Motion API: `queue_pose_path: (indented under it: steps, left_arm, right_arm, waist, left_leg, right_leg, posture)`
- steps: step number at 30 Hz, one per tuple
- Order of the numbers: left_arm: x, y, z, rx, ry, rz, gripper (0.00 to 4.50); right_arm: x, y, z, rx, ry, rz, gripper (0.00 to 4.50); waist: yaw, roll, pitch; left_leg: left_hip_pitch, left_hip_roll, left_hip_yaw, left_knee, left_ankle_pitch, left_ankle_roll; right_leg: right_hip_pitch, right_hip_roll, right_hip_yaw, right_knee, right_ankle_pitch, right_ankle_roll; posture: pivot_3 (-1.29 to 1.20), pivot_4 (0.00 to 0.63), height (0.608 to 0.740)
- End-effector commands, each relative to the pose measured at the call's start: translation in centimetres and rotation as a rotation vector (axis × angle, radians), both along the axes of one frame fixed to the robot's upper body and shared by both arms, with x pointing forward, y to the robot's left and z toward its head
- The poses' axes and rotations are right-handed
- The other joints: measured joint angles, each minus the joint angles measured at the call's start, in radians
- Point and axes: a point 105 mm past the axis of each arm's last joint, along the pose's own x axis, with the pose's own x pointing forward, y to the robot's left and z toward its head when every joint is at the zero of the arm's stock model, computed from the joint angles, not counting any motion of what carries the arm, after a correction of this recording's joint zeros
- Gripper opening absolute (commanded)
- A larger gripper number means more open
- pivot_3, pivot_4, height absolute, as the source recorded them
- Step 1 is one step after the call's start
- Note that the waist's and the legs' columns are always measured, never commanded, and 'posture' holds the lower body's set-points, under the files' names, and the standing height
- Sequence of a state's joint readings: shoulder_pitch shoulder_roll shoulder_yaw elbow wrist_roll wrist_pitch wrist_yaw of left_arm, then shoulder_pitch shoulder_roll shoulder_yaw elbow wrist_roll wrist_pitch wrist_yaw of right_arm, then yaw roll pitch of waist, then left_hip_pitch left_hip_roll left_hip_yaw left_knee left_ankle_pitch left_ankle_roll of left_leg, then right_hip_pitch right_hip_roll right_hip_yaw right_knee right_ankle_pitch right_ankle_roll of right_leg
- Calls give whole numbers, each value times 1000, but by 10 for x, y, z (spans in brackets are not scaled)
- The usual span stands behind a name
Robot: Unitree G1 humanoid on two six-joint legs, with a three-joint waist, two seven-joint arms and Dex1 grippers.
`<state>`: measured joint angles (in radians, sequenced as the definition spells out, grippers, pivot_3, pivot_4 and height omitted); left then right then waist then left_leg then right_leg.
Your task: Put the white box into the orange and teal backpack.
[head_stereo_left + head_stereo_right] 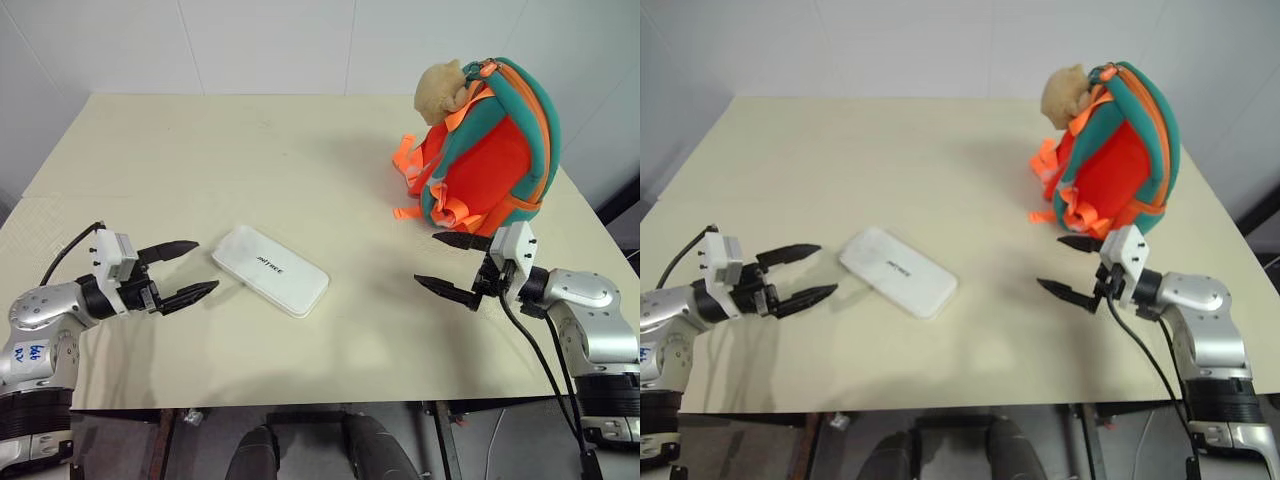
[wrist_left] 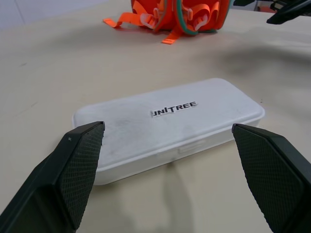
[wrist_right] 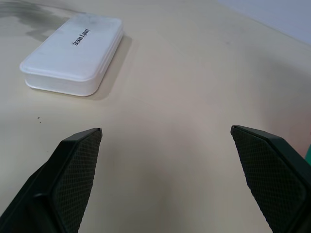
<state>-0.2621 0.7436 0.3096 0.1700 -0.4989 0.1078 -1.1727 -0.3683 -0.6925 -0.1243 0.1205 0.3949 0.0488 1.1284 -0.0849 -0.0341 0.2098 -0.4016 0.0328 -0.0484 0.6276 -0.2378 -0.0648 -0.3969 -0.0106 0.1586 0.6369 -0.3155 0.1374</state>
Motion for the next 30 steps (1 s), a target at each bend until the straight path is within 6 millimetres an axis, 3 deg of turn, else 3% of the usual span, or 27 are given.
queue_pose_path:
  steps: [1, 8, 9, 13, 15, 19, 23, 30]
  left_arm:
    - [0, -1, 12, 35, -52, -17, 4465]
    - [10, -5, 16, 27, -65, -30, 4465]
    - [13, -2, 17, 38, -72, -22, 4291]
    - [22, 6, 20, 84, -77, -10, 3367]
    - [27, 12, 20, 105, -78, 11, 2719]
    - [43, 22, 18, 138, -63, 62, 1436]
    - [59, 22, 18, 166, -83, 86, 121]
    - [89, 24, 12, 158, -97, 228, 9]
  right_arm:
    - [1, 0, 19, -1, -69, 10, 4500]
    - [-9, 19, 14, 59, -29, 49, 4500]
    - [-11, 25, 13, 54, -18, 69, 4500]
    - [-13, 39, 9, 35, 18, 78, 3645]
    - [-15, 49, 3, 25, 33, 86, 2961]
    - [-31, 91, -25, 41, 116, 130, 1558]
    - [-44, 121, -37, 60, 144, 164, 158]
    - [-40, 151, -53, 95, 225, 139, 26]
  waist:
    - [0, 0, 0]
    - [2, 0, 0]
    - [2, 0, 0]
    - [0, 0, 0]
    - [0, 0, 0]
    - [2, 0, 0]
    - [5, 0, 0]
    - [6, -1, -1]
  left_leg:
    - [0, 0, 0, 0, 0, 0]
    - [-1, 0, 0, 0, 0, 0]
    - [-1, 0, 0, 0, 0, 0]
    - [-1, 0, -1, 0, 0, 0]
    - [-1, 0, 0, 1, 0, 0]
    - [-1, 0, -1, 0, 0, 0]
    - [-5, -1, -1, 1, 0, 0]
    - [-5, -1, -2, 2, 0, -1]
  right_leg:
    - [0, 0, 0, 0, 0, 0]
    - [0, 0, 0, 0, 0, 0]
    - [0, 0, 0, 0, 0, 0]
    - [-1, 0, -1, 1, 0, 0]
    - [-1, 0, 0, 1, 0, 0]
    - [-1, 1, -1, 1, 0, 0]
    - [-5, 0, -1, 2, -1, -1]
    - [-6, 1, -2, 6, -1, 0]
  posture:
    - [0, 150, 740]
    - [0, 150, 740]
    - [0, 150, 740]
    - [0, 150, 740]
    - [0, 150, 740]
    - [0, 150, 740]
    - [0, 150, 740]
    - [0, 150, 740]
